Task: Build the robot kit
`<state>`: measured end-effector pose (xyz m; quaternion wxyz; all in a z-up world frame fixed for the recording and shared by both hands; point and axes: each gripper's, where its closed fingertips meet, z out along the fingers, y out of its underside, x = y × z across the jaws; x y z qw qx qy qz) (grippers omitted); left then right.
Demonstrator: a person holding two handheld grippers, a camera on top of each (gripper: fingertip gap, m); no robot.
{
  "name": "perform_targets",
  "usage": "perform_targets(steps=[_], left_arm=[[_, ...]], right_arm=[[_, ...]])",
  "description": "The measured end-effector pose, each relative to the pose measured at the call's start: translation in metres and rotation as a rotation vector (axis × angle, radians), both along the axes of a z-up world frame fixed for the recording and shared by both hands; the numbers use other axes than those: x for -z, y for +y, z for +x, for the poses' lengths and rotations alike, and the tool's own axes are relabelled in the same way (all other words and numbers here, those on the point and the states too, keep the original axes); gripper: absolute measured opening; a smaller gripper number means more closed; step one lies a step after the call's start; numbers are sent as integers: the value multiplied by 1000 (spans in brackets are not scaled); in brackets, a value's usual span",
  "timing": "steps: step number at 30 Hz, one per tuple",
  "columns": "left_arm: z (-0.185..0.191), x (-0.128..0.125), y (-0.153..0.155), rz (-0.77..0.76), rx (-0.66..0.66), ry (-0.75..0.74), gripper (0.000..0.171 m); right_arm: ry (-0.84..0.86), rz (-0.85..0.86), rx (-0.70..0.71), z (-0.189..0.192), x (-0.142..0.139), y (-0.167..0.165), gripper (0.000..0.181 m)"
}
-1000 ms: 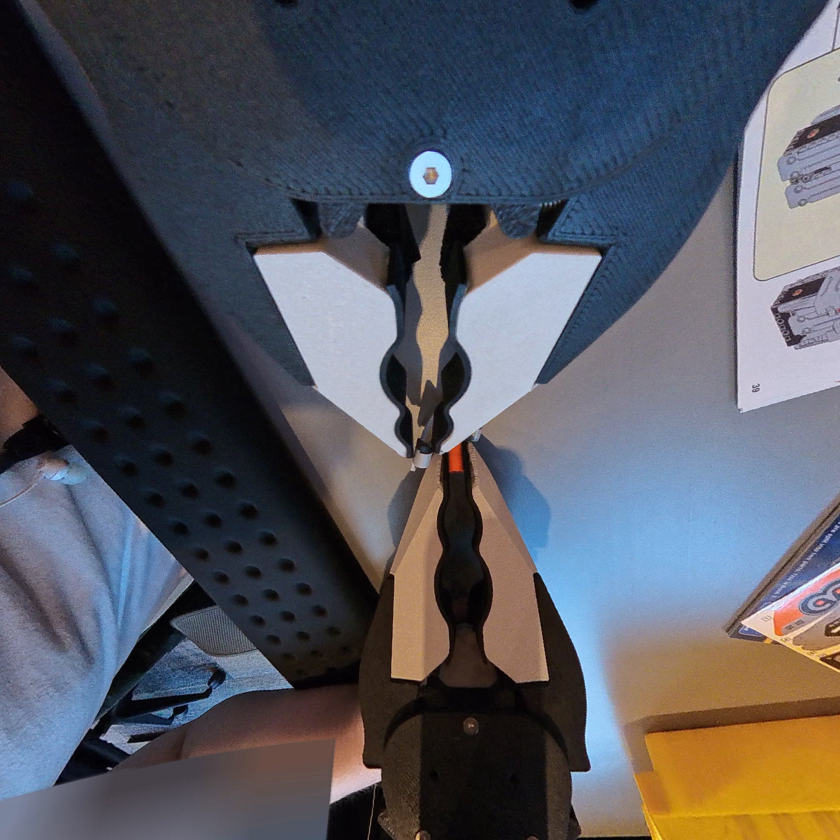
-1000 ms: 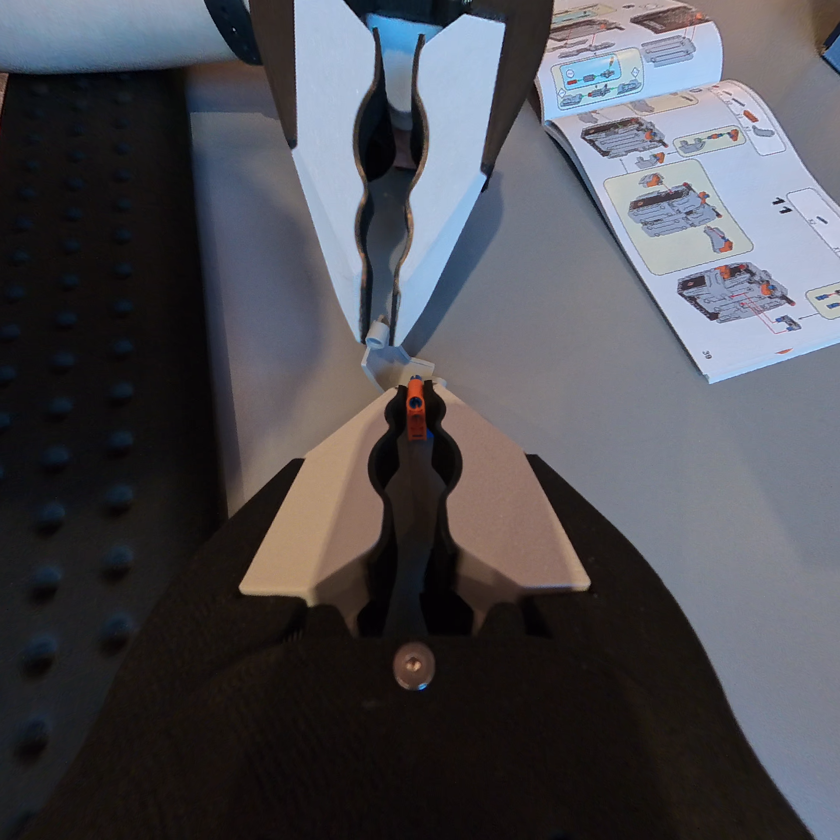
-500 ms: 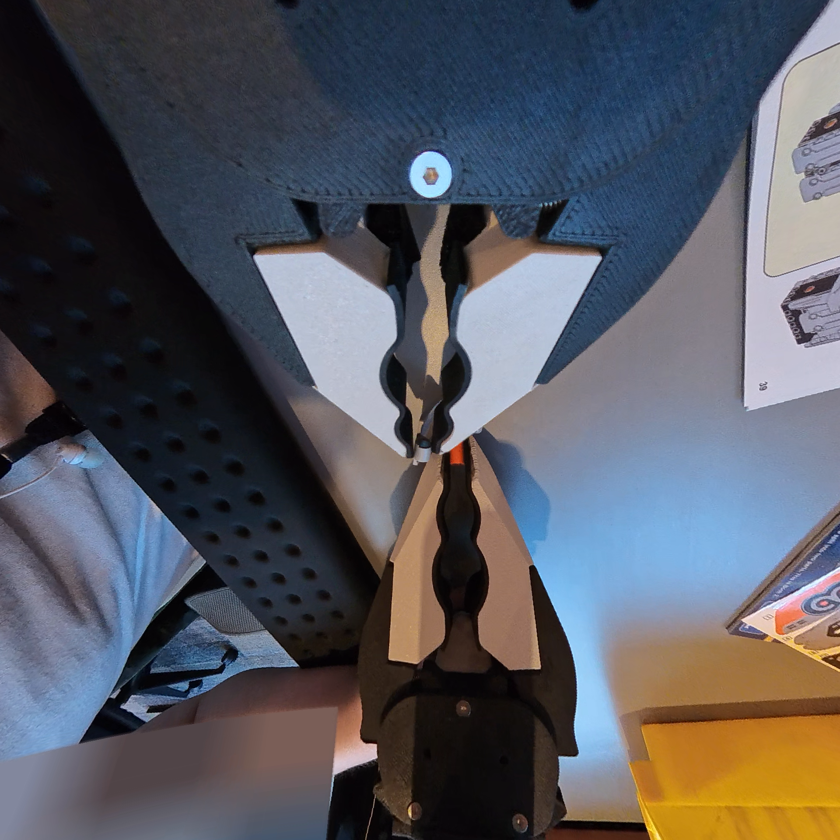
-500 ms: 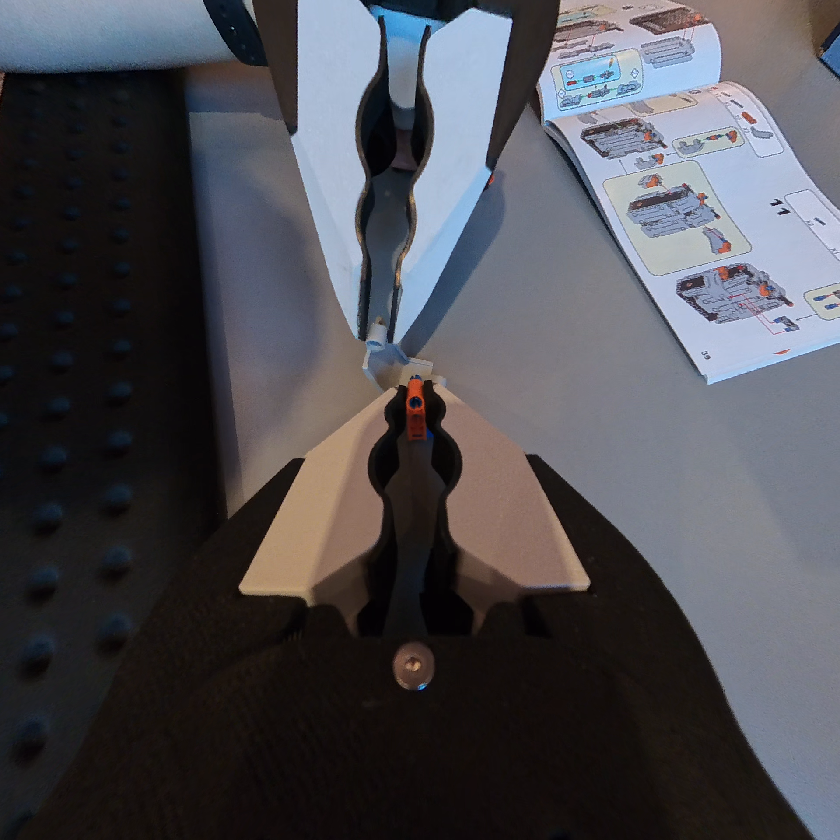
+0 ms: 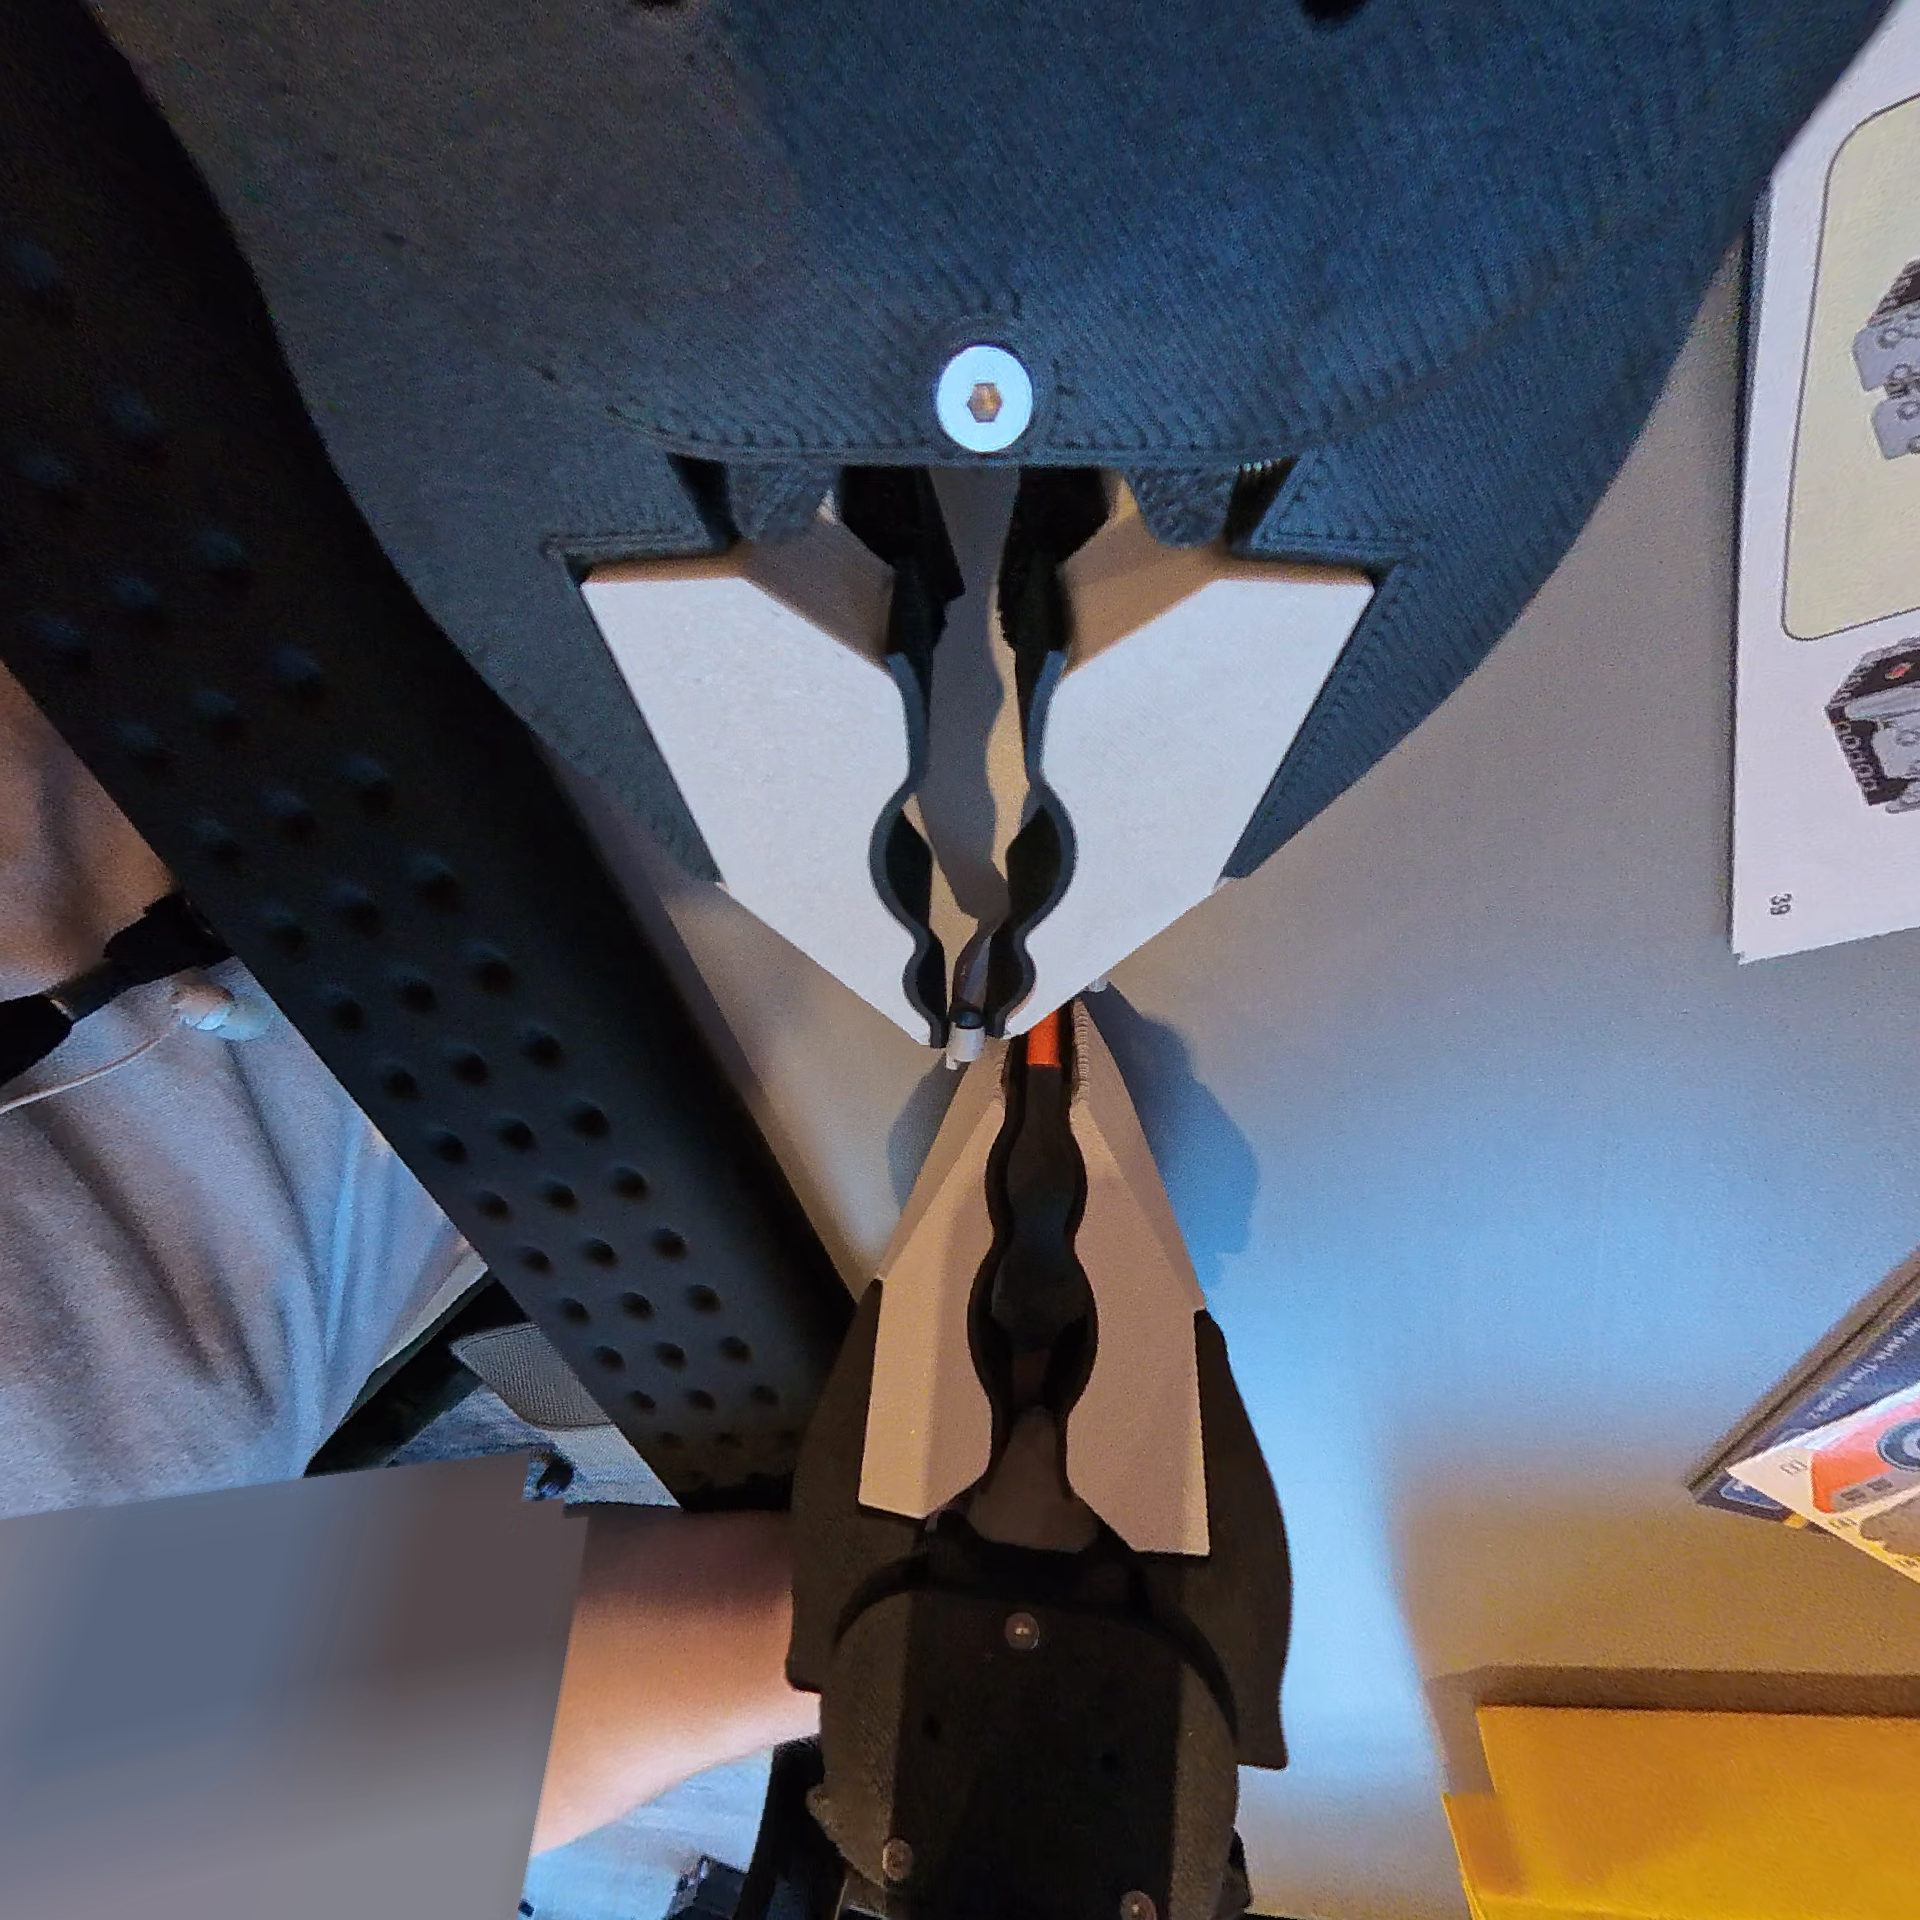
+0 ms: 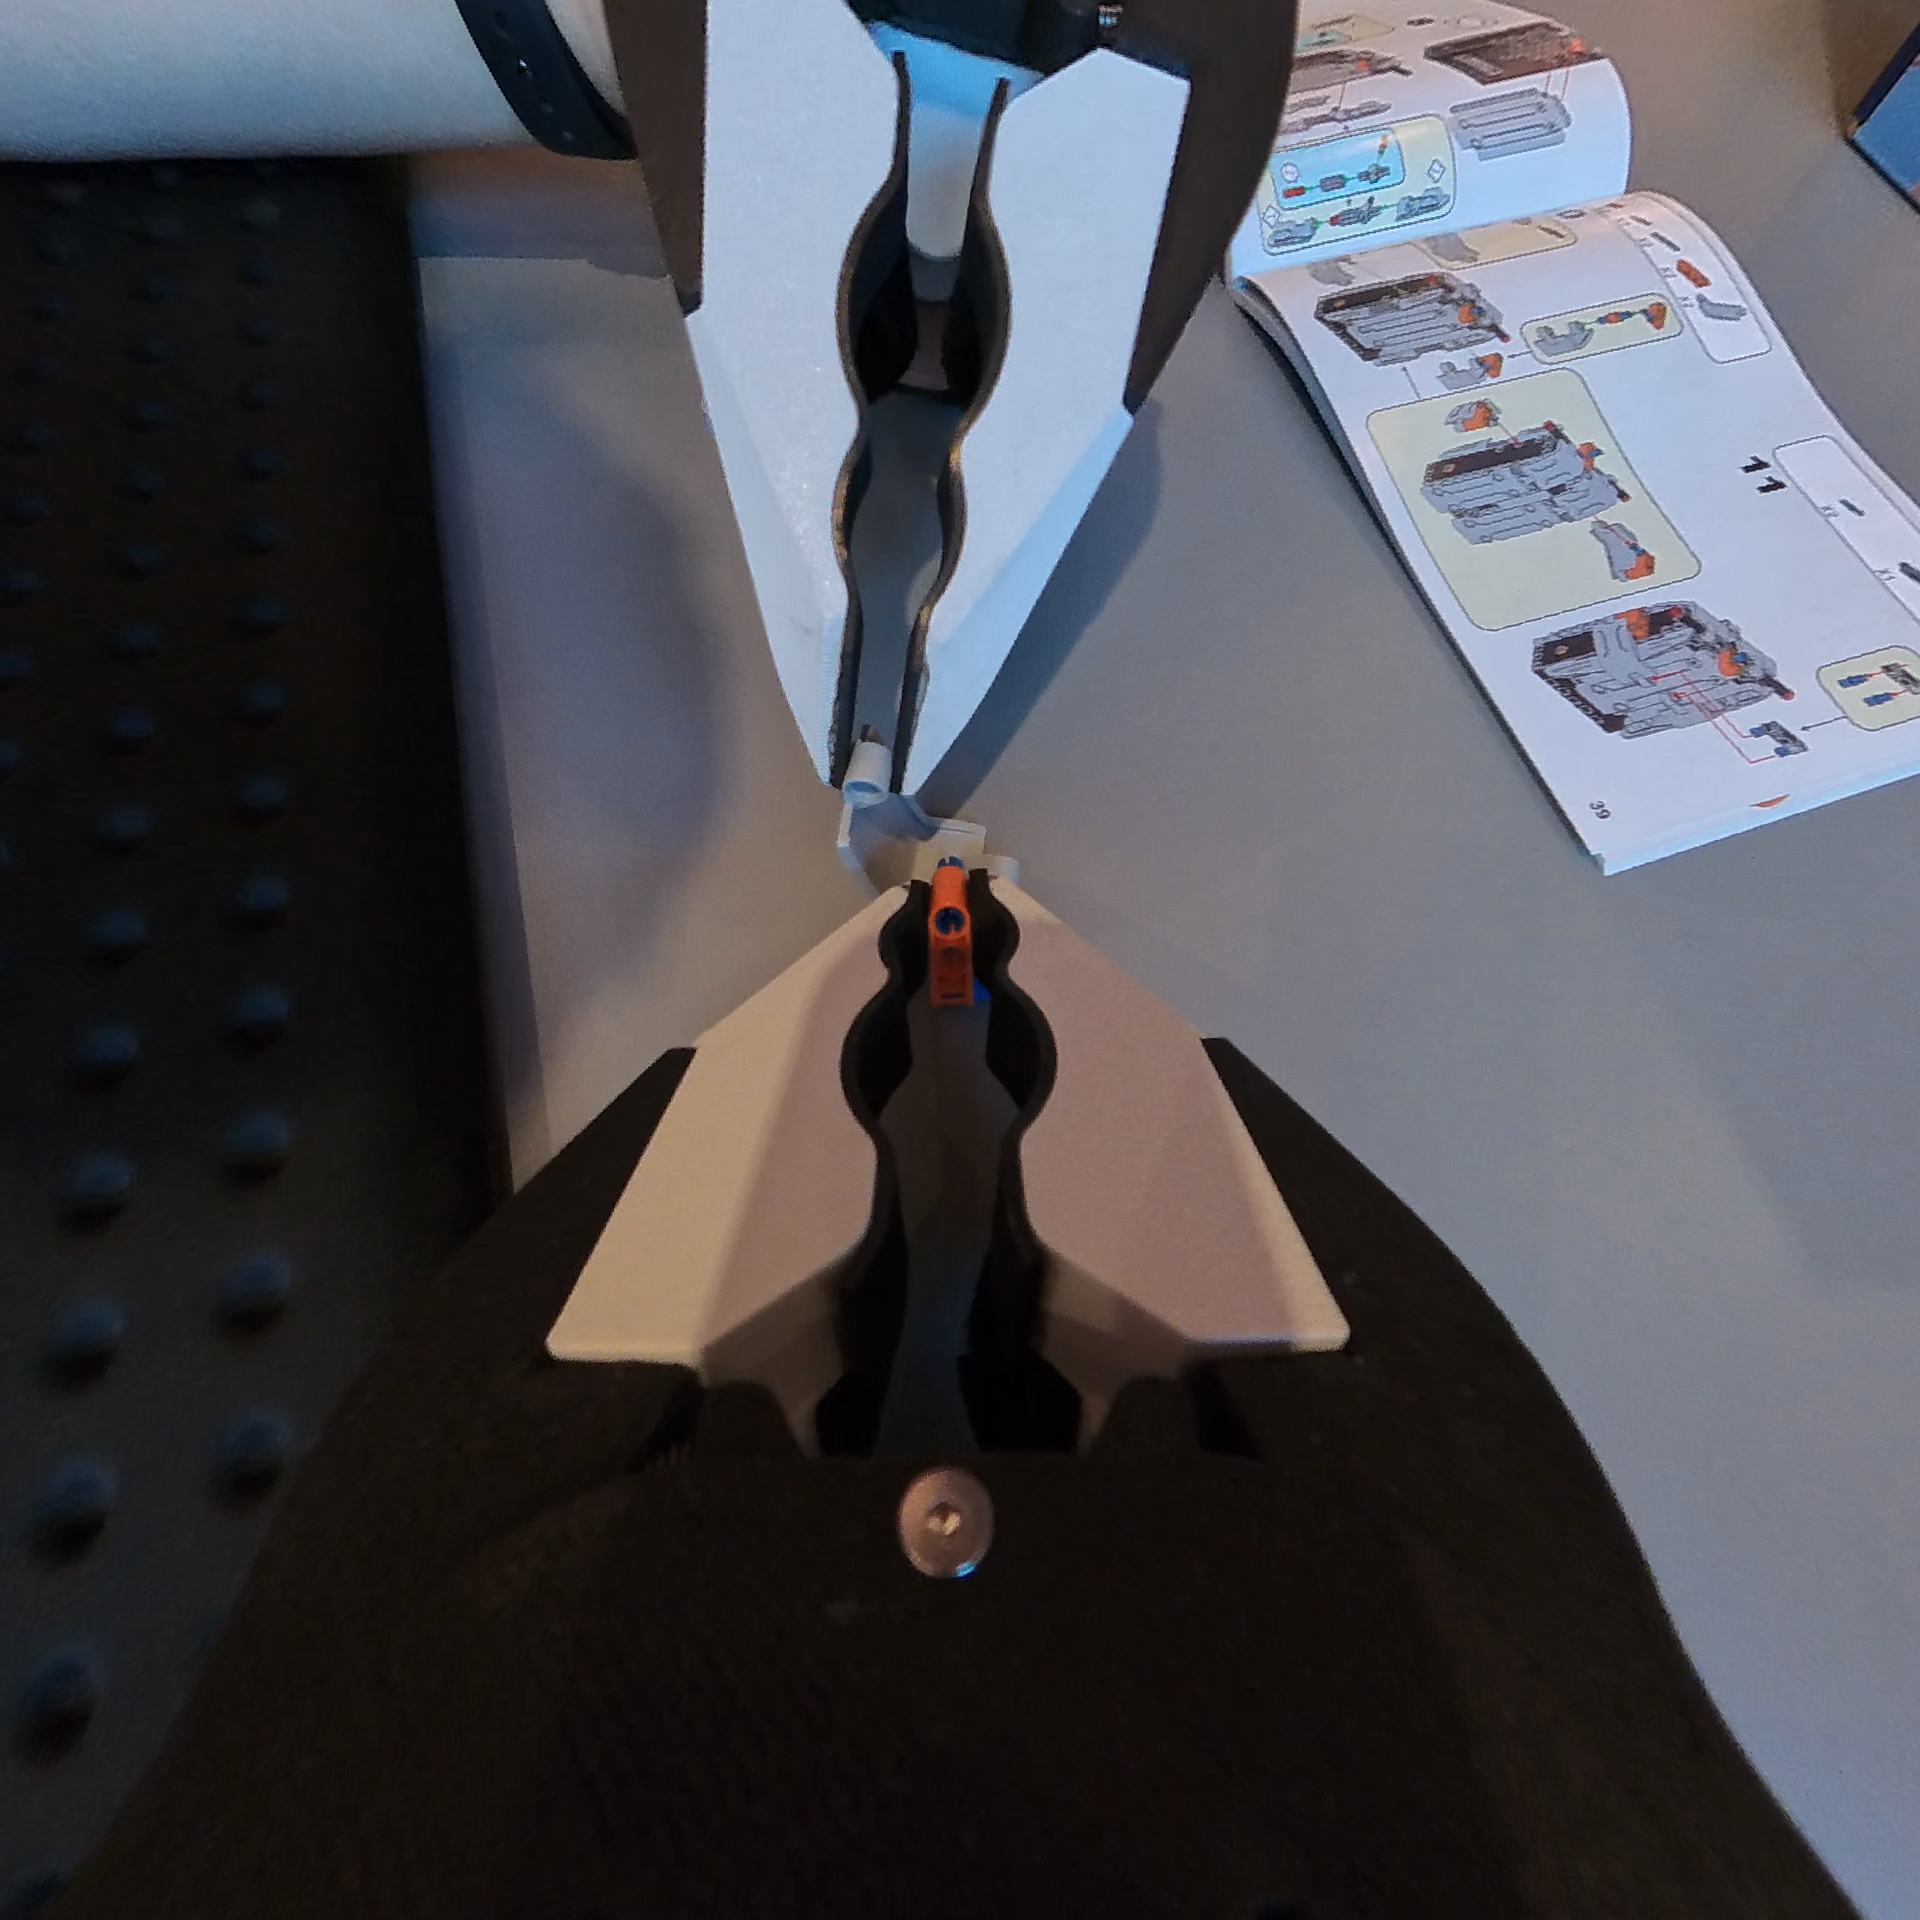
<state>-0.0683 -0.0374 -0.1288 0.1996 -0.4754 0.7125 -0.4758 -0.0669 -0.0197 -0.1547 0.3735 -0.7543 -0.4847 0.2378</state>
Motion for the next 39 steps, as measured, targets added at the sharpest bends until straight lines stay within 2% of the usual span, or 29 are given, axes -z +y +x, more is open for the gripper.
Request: perform_targets(steps=[5,9,17,20,22,24,27,29,32,35,39], left_arm=[[2,-6,6,-135,-41,46,5],[5,-16,10,-180,-72,12,5],[6,-59,18,-288,-134,-117,5],[4,-96,28,-346,-164,-204,5],[0,-130,37,-354,-175,-275,4],[-4,-171,43,-342,-173,-346,4],[-9,-235,47,-302,-170,-441,4],[-11,-268,46,-242,-184,-474,5],[-15,-294,43,-174,-254,-482,4],[-25,-306,35,-240,-278,-530,5],[-25,-287,50,-209,-405,-422,5]], right_arm=[[5,18,13,1,-2,1,7],[31,42,30,1,-8,4,7],[210,92,83,0,-49,13,7],[287,153,113,9,-84,23,6],[365,201,128,20,-123,34,6],[506,202,100,29,-180,40,6],[745,160,-23,34,-276,35,6],[814,130,-125,32,-323,26,6],[776,164,-224,19,-355,16,6],[721,315,-224,11,-356,15,6],[724,121,-238,2,-340,23,6]])
